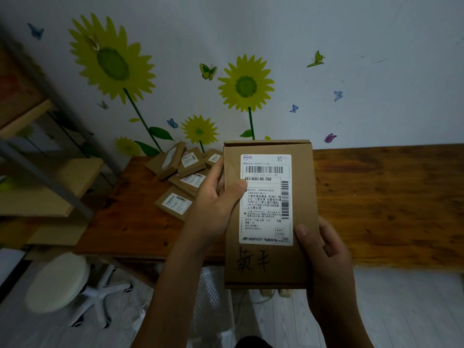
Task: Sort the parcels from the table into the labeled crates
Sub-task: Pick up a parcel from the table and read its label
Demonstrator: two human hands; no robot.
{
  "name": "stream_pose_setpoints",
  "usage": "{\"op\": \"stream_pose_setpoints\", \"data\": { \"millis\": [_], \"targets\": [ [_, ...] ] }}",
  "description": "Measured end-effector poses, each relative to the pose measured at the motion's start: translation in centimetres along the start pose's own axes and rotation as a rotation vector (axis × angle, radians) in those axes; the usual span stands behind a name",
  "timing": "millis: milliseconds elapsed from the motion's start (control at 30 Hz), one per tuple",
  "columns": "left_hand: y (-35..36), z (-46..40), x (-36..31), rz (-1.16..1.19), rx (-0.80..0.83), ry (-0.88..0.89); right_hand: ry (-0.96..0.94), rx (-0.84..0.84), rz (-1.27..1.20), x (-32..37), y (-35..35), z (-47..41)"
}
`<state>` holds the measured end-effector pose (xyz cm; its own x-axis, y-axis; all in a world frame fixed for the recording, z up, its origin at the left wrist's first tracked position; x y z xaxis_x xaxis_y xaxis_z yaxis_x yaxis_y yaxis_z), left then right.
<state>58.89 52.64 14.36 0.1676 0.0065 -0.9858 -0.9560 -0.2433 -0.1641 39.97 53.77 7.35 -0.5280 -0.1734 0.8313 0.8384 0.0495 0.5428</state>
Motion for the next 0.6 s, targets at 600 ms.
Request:
{"op": "stream_pose_setpoints", "data": {
  "millis": [600],
  "targets": [
    [-0.58, 0.21, 0.65, -0.041, 0.058, 0.044, 0.011, 0.004, -0.024, -0.05, 0.47, 0.25]
  ]
}}
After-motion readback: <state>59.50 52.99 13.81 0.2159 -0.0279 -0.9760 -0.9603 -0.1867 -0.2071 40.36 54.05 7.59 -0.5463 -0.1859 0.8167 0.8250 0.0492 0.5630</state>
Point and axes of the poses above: each hand's wrist, its own z-axis away from the middle knuckle, its own y-axis out of the palm, x = y × z, the point moved 4 cm from there along -z, towards the middle knuckle, and after that the axes turned 13 degrees about -z, right-handed, at the moved point
